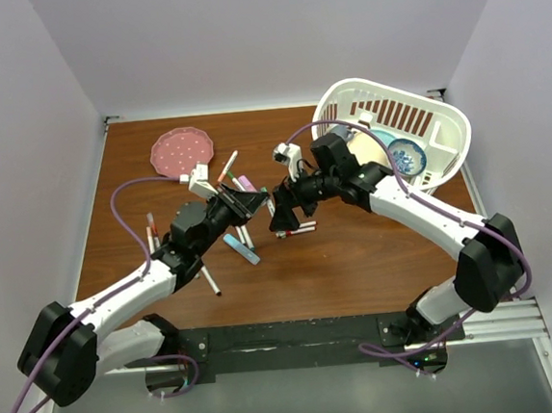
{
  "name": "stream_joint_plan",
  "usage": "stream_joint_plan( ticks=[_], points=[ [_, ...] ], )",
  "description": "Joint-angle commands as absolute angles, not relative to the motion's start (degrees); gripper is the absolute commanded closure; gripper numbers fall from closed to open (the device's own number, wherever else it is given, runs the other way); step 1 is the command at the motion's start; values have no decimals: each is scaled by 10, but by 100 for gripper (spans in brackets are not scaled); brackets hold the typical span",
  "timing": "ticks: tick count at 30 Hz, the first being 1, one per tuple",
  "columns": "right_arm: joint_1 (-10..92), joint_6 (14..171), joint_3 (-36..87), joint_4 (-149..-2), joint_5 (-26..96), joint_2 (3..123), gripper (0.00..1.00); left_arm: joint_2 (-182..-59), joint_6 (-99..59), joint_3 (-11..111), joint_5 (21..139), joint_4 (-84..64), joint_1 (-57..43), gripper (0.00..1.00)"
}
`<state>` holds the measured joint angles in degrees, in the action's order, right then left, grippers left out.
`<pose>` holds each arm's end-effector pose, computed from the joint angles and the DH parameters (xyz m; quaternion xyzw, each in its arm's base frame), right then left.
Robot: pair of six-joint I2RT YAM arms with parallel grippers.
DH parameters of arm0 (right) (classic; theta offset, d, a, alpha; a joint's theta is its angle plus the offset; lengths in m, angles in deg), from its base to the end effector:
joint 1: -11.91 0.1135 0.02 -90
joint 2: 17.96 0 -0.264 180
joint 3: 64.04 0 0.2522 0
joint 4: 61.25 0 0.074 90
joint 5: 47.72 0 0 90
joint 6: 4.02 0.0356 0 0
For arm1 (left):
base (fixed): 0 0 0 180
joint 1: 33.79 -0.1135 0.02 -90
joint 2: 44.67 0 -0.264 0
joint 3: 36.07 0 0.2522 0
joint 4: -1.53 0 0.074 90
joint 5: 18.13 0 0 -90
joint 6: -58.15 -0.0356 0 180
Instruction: Open the pen caps
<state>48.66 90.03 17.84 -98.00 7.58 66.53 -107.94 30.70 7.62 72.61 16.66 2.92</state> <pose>0.2494 0.2116 0.2993 -0.3653 0.7920 0.3949 0.2887 0.1987 -0.1487 0.2563 -0.1598 0.7164 -0.5205 0.4363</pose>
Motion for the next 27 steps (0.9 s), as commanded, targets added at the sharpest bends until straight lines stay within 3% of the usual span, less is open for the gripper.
stream_joint_plan(
  ticks=[1, 4, 5, 8, 11, 13, 14, 15, 17, 27],
  points=[
    [489, 948, 173, -933, 110, 653, 4, -1089, 327, 69, 699, 233, 42, 100],
    [489, 969, 157, -913, 91, 652, 14, -1095, 328, 71, 699, 239, 47, 100],
    [489, 973, 154, -908, 87, 653, 33, -1095, 329, 70, 699, 239, 48, 100],
    [489, 983, 135, -893, 73, 648, 67, -1093, 327, 68, 697, 245, 51, 100],
    [489, 985, 117, -883, 60, 636, 89, -1091, 323, 65, 699, 247, 51, 100],
    [486, 984, 111, -882, 54, 625, 98, -1092, 320, 58, 707, 259, 51, 94],
    [484, 984, 109, -882, 48, 620, 100, -1092, 318, 55, 713, 268, 51, 74],
    [482, 984, 108, -879, 44, 618, 100, -1094, 315, 45, 715, 291, 51, 63],
    [476, 985, 105, -878, 29, 612, 100, -1096, 309, 38, 745, 311, 51, 50],
    [476, 964, 87, -876, -30, 599, 100, -1091, 272, 29, 770, 349, 51, 45]
  ],
)
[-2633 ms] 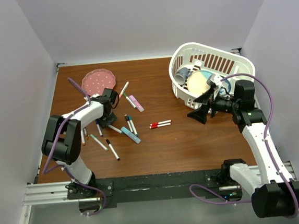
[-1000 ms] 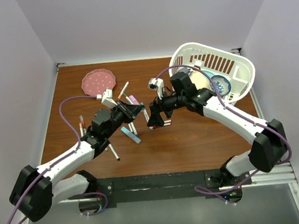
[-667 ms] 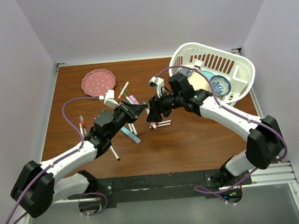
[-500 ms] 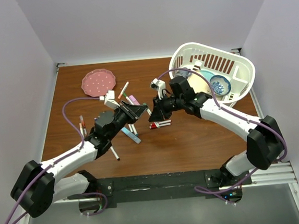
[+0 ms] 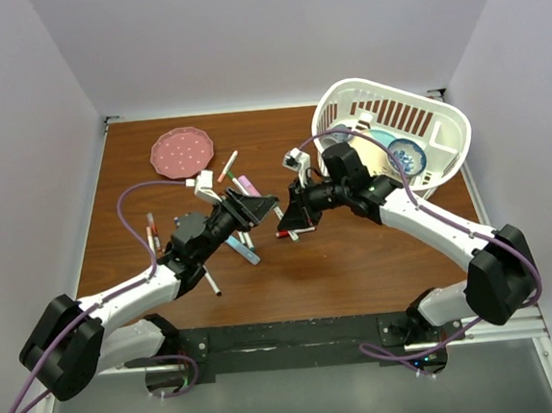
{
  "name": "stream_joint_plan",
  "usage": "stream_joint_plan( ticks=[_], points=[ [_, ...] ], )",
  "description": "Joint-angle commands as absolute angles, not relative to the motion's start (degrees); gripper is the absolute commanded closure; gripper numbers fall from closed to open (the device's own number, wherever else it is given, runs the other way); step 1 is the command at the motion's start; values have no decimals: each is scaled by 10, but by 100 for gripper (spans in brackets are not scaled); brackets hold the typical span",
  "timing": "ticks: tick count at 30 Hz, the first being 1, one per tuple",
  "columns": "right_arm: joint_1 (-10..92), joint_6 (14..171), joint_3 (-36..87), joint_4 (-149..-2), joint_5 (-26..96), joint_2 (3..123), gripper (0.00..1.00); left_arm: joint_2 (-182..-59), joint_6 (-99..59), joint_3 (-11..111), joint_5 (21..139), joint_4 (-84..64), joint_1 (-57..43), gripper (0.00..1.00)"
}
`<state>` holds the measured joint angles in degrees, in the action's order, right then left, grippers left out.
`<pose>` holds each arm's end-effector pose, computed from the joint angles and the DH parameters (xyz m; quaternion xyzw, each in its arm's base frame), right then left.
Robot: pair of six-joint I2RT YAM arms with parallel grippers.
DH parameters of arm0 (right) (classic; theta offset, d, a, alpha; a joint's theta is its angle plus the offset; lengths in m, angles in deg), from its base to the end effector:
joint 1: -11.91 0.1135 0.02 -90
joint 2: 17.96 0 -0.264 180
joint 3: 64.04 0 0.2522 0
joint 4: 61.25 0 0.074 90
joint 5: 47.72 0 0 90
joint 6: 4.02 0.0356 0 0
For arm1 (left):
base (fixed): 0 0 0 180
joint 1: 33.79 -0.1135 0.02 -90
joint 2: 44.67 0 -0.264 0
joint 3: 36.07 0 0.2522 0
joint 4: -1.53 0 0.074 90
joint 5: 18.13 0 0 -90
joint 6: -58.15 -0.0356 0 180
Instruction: Open the pen caps
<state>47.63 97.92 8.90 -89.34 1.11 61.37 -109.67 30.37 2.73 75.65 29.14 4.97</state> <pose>0.2338 0.1970 0.2878 -0.3309 0.7769 0.4608 0.2732 0.1890 -0.1547 0.2441 -0.1188 0.6882 -0.5666 0.4374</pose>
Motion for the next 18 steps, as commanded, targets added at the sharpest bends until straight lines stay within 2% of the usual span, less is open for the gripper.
stream_joint_plan(
  ticks=[1, 13, 18],
  points=[
    [475, 960, 87, -876, -32, 600, 100, -1092, 270, 30, 771, 350, 51, 45],
    [473, 953, 96, -879, -40, 614, 100, -1115, 274, 24, 815, 402, 51, 55],
    [472, 953, 97, -881, -40, 620, 100, -1113, 272, 24, 819, 402, 51, 71]
  ],
)
